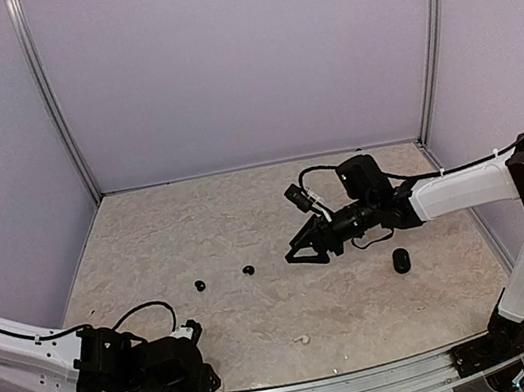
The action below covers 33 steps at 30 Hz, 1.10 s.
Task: Insert the wireless bluetooth earbuds into the charging case
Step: Pick up the charging case from the corner of the board.
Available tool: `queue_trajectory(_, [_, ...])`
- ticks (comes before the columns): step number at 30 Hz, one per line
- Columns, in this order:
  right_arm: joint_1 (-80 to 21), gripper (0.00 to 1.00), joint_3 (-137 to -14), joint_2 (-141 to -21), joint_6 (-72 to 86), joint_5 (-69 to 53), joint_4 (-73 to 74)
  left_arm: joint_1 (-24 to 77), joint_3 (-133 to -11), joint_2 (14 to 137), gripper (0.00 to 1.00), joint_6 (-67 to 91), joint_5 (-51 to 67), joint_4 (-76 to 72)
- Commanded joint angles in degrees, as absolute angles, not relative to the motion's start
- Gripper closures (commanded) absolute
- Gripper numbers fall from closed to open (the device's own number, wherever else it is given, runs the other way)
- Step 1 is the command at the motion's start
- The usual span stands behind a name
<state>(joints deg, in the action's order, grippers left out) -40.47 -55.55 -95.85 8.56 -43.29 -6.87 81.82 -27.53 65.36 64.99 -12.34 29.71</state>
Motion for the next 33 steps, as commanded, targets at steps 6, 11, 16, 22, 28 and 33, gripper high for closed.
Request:
queue_trajectory(6, [-40.0,0.31,-55.5,-95.3,7.6,-42.8,-6.9,74.4,-27.6,71.4,0.65,57.0,-10.9,18.2])
queue_trajectory(11, [-39.6,0.31,-55.2,-94.8,7.5,-42.7,-7.0,66.4,-32.9,77.4,0.74,43.8,-11.4,12.6])
queue_trajectory(16, [-39.1,0.31,-54.9,-94.1,7.1,-42.0,-6.7,61.3,-40.8,84.1,0.77,29.0,-10.2,11.3])
queue_trajectory(22, [-38.2,0.31,-53.8,-92.3,5.0,-42.8,-6.7,58.9,-47.0,88.4,0.77,15.4,-2.6,7.9])
queue_trajectory(28, [-38.4,0.32,-51.1,-87.2,-1.8,-45.8,-7.4,54.9,-52.0,88.6,0.78,9.0,13.3,8.3])
queue_trajectory(33, [-41.9,0.26,-45.6,-80.2,-7.3,-41.7,-12.0,51.2,-52.4,86.4,0.77,11.5,22.1,6.9])
